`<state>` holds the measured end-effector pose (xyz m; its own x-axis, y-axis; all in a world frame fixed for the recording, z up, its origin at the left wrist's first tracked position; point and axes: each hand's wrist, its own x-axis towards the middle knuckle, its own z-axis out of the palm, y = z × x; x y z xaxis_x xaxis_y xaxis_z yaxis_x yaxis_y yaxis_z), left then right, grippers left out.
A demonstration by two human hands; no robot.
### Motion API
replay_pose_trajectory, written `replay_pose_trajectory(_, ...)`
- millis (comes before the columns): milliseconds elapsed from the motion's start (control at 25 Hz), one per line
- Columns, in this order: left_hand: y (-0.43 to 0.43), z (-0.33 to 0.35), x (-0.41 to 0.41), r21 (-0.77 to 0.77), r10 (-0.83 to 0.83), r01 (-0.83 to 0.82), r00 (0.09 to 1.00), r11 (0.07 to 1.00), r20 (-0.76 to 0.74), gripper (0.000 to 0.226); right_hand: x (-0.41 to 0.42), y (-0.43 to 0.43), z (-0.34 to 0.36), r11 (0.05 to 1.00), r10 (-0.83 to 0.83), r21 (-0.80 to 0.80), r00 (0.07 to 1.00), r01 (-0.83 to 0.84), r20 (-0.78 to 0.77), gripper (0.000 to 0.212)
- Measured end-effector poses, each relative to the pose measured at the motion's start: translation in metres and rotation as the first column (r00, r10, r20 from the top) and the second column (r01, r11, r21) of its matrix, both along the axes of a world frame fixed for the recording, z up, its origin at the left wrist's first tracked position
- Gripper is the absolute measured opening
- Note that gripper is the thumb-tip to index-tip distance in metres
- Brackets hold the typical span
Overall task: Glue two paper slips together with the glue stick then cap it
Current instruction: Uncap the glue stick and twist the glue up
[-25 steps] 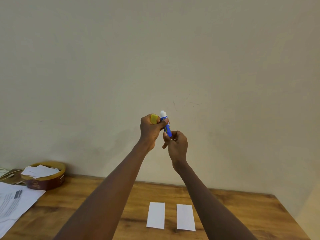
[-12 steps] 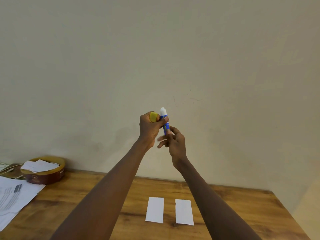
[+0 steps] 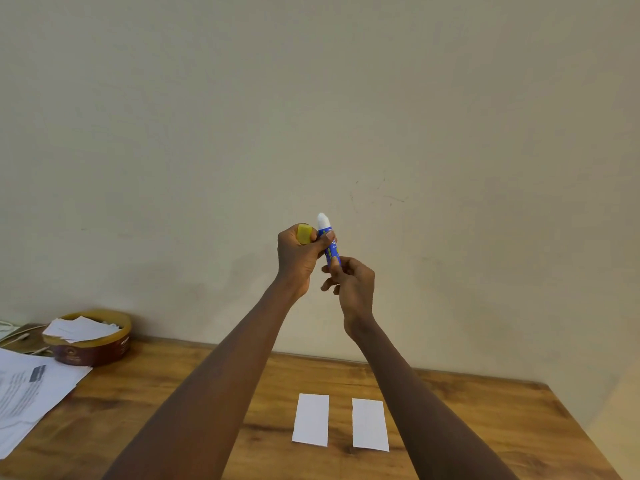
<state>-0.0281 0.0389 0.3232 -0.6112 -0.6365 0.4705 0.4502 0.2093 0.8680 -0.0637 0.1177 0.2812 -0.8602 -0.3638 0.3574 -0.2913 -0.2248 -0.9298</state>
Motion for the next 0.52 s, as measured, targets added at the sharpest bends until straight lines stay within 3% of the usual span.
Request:
replay_pose_trajectory(120, -0.0013, -0.0023, 0.0003, 0.034, -0.056, 0.056, 0.998, 0.998, -0.009, 0.036, -0.0016, 0.0051, 0.0006, 0.985, 0.174, -0.034, 0.973, -0.171, 0.152, 0.043)
replay_pose_trajectory(200, -0.0006, -0.0033, 0.0003, 0.051, -0.055, 0.056, 0.998, 0.997, -0.02, 0.036, -0.0008, 0.0071, 0.0011, 0.983, 0.185, -0.028, 0.972, -0.183, 0.142, 0.035)
replay_pose_trajectory(360, 0.0017, -0.0028, -0.0023, 0.02, -0.032, 0.032, 0.999, 0.999, -0.014, 0.036, 0.0, 0.0039, -0.0008, 0.998, -0.011, -0.056, 1.0, 0.011, 0.002, 0.01)
replay_pose_trajectory(520, 0.002, -0.0008, -0.0033, -0.007, -0.039, 0.039, 0.999, 0.999, -0.016, 0.037, -0.0015, 0.003, -0.0024, 0.994, 0.071, -0.092, 0.995, -0.065, 0.065, 0.022)
